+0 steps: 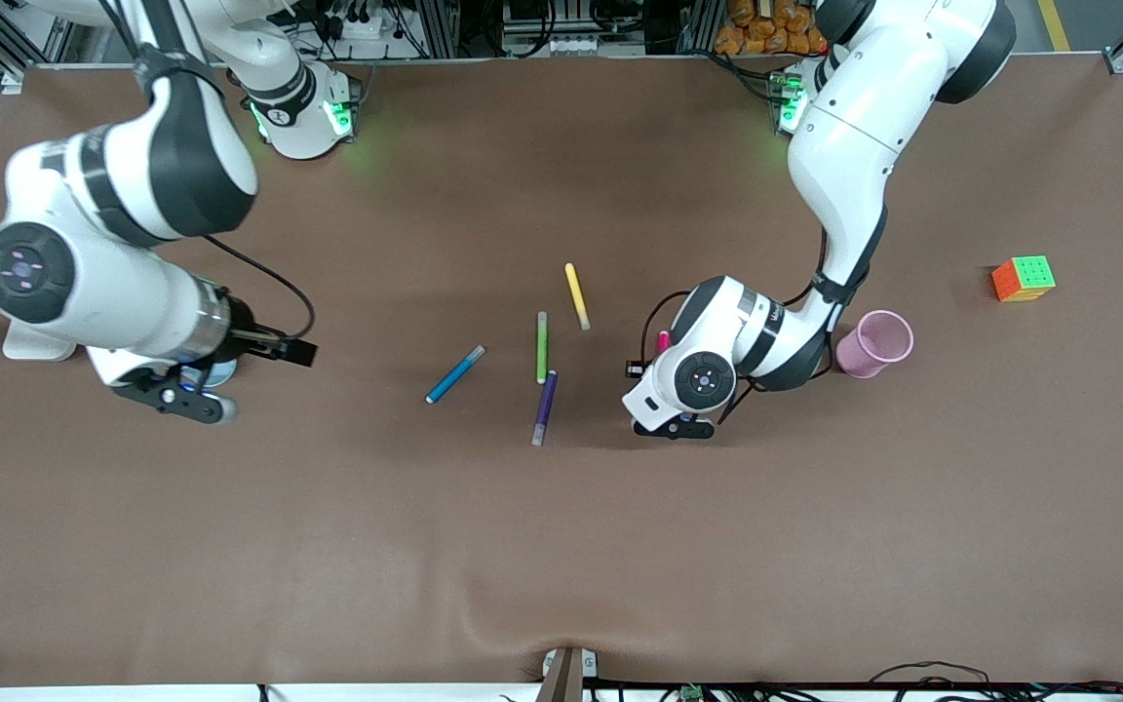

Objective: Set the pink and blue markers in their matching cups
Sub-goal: 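Move the right gripper over the blue marker and lower it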

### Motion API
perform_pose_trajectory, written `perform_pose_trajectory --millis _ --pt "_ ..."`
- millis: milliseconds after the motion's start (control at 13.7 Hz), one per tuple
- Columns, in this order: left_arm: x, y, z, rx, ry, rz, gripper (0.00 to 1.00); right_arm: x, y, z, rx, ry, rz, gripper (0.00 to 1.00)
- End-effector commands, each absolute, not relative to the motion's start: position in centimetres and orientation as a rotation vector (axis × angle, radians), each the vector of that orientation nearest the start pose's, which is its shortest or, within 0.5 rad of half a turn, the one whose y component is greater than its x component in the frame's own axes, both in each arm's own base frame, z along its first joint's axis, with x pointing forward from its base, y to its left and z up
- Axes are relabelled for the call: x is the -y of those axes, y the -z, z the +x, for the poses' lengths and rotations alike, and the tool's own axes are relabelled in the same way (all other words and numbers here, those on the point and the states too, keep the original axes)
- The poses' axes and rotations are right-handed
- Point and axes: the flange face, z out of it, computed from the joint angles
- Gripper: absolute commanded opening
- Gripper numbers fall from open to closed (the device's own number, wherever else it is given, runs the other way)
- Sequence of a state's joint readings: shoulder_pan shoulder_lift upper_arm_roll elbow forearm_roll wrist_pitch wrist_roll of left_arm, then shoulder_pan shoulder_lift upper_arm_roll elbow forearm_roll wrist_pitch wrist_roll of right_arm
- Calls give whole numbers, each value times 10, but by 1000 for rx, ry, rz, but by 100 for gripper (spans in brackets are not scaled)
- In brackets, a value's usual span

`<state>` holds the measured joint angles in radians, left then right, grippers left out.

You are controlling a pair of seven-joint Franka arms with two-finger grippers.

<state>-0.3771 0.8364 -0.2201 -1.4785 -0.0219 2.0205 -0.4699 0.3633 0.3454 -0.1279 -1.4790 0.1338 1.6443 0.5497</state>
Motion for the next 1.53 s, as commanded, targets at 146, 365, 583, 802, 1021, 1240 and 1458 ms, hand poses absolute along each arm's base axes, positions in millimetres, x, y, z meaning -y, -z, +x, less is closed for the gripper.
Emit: perform_pose_trajectory --millis 146,365,583,802,1021,1240,1458 --pt "366 -155 583 -135 -490 -3119 0 -202 -413 609 -652 -299 -3047 100" --pt "366 -157 584 -134 -480 -3124 0 -217 -394 608 -736 -311 -3046 100" --pt "365 -161 585 -127 -472 -3128 0 -243 -368 601 -776 -295 -3050 100" --pt "367 -171 587 -104 -453 -3134 0 -257 -345 596 -849 -272 -3039 100" --pt "364 -184 592 -97 -426 -3142 0 -257 -309 589 -894 -189 -3010 100" --pt "350 -205 604 -74 -392 -3158 0 -272 -279 581 -903 -168 -3015 100" --pt "334 -234 617 -35 -343 -3177 0 -295 -253 573 -951 -151 -3014 100"
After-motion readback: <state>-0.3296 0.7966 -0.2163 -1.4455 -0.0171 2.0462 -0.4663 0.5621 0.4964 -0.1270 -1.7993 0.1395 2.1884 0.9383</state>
